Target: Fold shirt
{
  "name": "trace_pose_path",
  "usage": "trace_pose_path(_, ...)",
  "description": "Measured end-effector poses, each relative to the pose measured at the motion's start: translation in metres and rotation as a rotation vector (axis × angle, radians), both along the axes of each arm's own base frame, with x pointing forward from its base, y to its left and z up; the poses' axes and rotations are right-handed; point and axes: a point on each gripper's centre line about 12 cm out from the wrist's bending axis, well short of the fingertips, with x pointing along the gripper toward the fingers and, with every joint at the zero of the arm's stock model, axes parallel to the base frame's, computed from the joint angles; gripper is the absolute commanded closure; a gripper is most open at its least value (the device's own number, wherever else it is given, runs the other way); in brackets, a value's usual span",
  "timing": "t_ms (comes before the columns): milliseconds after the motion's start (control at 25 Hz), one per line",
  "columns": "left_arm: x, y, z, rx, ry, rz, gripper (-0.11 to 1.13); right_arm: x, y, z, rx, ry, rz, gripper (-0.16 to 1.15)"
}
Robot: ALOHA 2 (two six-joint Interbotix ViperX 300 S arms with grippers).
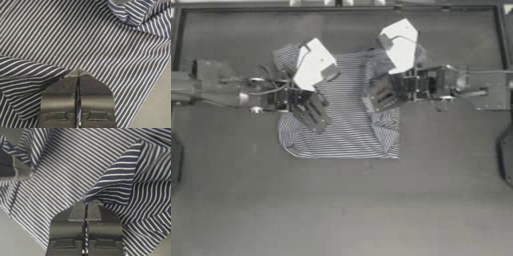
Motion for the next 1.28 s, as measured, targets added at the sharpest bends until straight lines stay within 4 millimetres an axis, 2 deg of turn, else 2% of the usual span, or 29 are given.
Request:
trace_pose_path(240,0.006,0.003,0.001,0.003,-0.061,-0.017,0.91,-0.001,0.0,-0.003,0.002,0.007,0.0,0.92)
trace_pose_path(320,0.009,0.005,0.0,-0.001,-0.086,-0.018,0.81,-0.002,0.0,-0.004,0.002,0.011,0.001,0.91)
trace_pose_path(400,0.01,0.007,-0.006,-0.007,-0.081,-0.014,0.65,-0.003,0.0,-0.006,0.0,0.018,0.003,0.86)
trace_pose_path(440,0.01,0.008,-0.009,-0.01,-0.074,-0.011,0.55,-0.004,0.001,-0.007,-0.004,0.023,0.007,0.81)
trace_pose_path(600,0.009,0.011,-0.013,-0.015,-0.06,0.002,0.16,-0.006,0.0,-0.011,-0.03,0.026,0.035,0.43)
trace_pose_path(720,0.008,0.012,-0.013,-0.011,-0.053,0.002,0.0,-0.005,0.0,-0.011,-0.042,-0.004,0.057,0.18)
trace_pose_path(800,0.007,0.014,-0.013,-0.006,-0.048,0.001,-0.01,-0.003,0.001,-0.011,-0.054,-0.022,0.077,0.09)
trace_pose_path(1000,0.003,0.014,-0.001,0.029,-0.061,-0.026,0.0,-0.004,-0.003,-0.01,-0.085,-0.026,0.097,0.09)
trace_pose_path(1280,-0.01,0.018,0.043,0.083,-0.133,-0.03,0.0,-0.008,-0.008,0.018,-0.144,-0.082,0.108,0.09)
